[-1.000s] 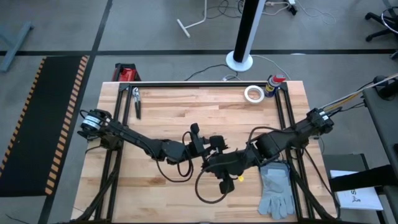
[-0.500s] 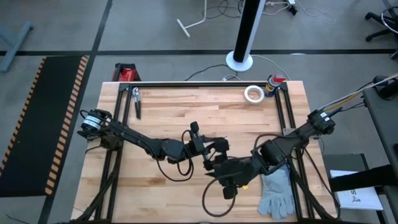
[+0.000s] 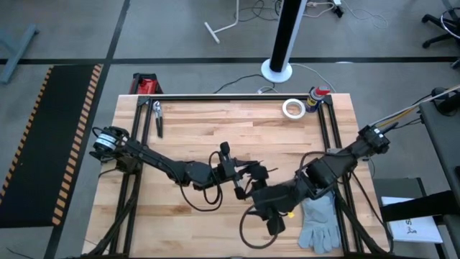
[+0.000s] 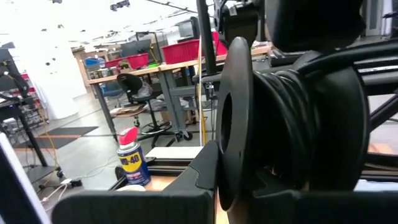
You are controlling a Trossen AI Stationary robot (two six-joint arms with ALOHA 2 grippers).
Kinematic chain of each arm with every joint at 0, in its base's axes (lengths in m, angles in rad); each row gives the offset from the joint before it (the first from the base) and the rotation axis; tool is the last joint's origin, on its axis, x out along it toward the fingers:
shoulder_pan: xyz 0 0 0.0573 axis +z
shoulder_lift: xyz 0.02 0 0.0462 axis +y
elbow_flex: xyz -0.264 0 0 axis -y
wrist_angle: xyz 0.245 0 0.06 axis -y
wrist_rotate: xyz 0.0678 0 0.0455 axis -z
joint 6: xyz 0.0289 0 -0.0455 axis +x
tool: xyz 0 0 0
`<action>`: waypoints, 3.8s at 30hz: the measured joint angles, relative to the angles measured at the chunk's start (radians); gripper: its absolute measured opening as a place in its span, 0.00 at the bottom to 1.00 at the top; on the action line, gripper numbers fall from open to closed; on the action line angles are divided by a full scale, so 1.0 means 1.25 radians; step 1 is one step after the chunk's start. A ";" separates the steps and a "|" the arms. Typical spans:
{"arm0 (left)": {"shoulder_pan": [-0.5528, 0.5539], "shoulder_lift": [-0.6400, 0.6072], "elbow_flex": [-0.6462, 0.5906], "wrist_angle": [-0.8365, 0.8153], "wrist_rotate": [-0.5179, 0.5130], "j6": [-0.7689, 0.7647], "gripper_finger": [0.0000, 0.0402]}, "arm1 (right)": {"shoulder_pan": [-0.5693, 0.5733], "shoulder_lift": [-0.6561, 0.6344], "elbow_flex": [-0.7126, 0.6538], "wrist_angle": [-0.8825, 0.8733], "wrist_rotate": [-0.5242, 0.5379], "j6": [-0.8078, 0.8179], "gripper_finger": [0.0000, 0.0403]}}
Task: Coil cords
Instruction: Coil the black wire into the spool
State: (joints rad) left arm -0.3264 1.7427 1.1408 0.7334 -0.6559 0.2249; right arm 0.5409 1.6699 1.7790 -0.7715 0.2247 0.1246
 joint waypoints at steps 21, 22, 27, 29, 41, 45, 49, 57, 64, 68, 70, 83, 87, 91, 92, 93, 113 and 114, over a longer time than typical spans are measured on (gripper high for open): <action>0.006 -0.007 0.003 0.015 0.003 -0.026 0.00 | 0.014 0.042 0.090 -0.202 0.195 0.043 0.53; 0.006 -0.007 0.003 0.014 0.003 -0.026 0.00 | 0.014 0.043 0.097 -0.219 0.206 0.052 0.53; 0.007 -0.006 -0.001 0.024 0.002 -0.028 0.00 | 0.013 0.043 0.104 -0.241 0.225 0.096 0.52; 0.010 -0.006 -0.001 0.033 0.002 -0.032 0.00 | 0.009 0.049 0.104 -0.241 0.241 0.111 0.52; 0.013 -0.004 -0.004 0.031 -0.013 -0.044 0.00 | 0.027 0.059 0.118 -0.263 0.285 0.090 0.33; 0.013 -0.004 -0.005 0.022 -0.013 -0.054 0.00 | 0.015 0.060 0.152 -0.295 0.201 0.118 0.30; 0.017 0.006 -0.005 0.003 -0.013 -0.070 0.00 | -0.006 0.060 0.188 -0.344 0.169 0.143 0.30; 0.033 0.058 0.008 0.009 -0.002 -0.090 0.00 | -0.051 0.085 0.214 -0.314 0.104 0.061 0.28; 0.033 0.078 0.037 0.009 0.021 -0.071 0.00 | -0.095 0.151 0.298 -0.325 0.039 0.006 0.29; 0.034 0.078 0.037 0.010 0.017 -0.063 0.00 | -0.105 0.165 0.329 -0.333 0.013 -0.018 0.28; 0.035 0.078 0.038 0.016 0.029 -0.062 0.00 | -0.107 0.165 0.336 -0.326 -0.031 -0.037 0.27; 0.036 0.077 0.040 0.023 0.037 -0.058 0.00 | -0.065 0.171 0.336 -0.254 -0.116 -0.101 0.28; 0.036 0.077 0.040 0.023 0.037 -0.058 0.00 | -0.024 0.159 0.336 -0.232 -0.036 -0.084 0.27; 0.036 0.077 0.039 0.023 0.033 -0.058 0.00 | 0.047 0.156 0.336 -0.249 0.227 -0.010 0.25; 0.036 0.077 0.039 0.023 0.032 -0.058 0.00 | 0.063 0.156 0.336 -0.257 0.289 0.007 0.24; 0.036 0.077 0.039 0.023 0.032 -0.058 0.00 | 0.078 0.156 0.336 -0.271 0.351 0.023 0.24; 0.035 0.073 0.038 -0.036 0.029 -0.099 0.00 | 0.110 0.171 0.320 -0.470 0.449 0.010 0.62; 0.035 0.073 0.038 -0.039 0.029 -0.105 0.00 | 0.112 0.171 0.320 -0.468 0.458 0.000 0.64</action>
State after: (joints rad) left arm -0.2825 1.8335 1.1889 0.6846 -0.6193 0.0937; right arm 0.6805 1.8834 2.1792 -1.3567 0.7975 0.1244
